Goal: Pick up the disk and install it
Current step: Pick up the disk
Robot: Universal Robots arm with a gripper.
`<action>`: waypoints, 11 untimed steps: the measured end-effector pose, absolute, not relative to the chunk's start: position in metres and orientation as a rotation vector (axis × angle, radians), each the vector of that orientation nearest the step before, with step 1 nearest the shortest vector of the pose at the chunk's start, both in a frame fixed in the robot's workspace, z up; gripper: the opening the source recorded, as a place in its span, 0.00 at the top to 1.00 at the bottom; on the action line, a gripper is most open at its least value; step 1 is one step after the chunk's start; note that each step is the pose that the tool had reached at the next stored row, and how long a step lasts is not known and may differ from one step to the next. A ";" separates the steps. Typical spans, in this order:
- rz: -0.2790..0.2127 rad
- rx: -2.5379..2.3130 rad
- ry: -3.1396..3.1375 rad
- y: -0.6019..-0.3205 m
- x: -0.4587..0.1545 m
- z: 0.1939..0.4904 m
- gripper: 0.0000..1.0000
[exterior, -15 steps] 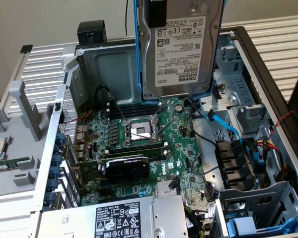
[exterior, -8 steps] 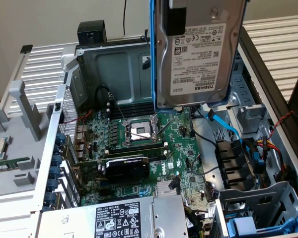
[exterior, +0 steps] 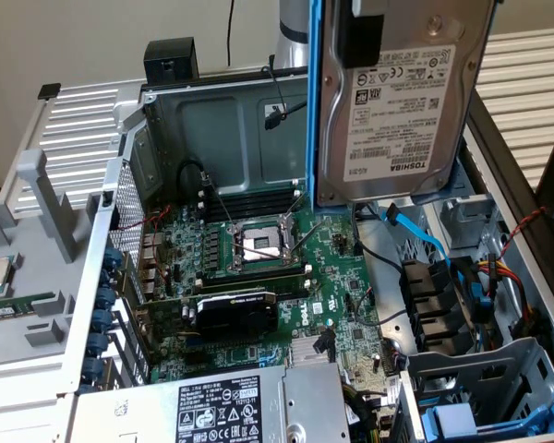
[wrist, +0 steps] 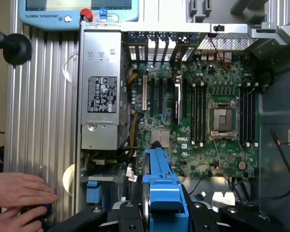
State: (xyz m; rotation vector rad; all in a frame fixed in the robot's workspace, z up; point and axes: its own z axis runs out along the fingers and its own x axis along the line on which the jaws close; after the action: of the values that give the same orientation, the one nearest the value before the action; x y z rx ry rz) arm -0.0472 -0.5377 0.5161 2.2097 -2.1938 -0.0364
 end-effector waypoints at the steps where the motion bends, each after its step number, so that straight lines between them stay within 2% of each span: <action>1: -0.036 2.210 -2.194 -0.539 -0.046 0.517 0.63; 11: 0.007 2.189 -2.176 -0.546 -0.041 0.521 0.63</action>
State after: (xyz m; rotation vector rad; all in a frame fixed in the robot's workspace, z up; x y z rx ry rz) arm -0.0413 -0.5458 0.5206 2.1888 -2.1759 0.0066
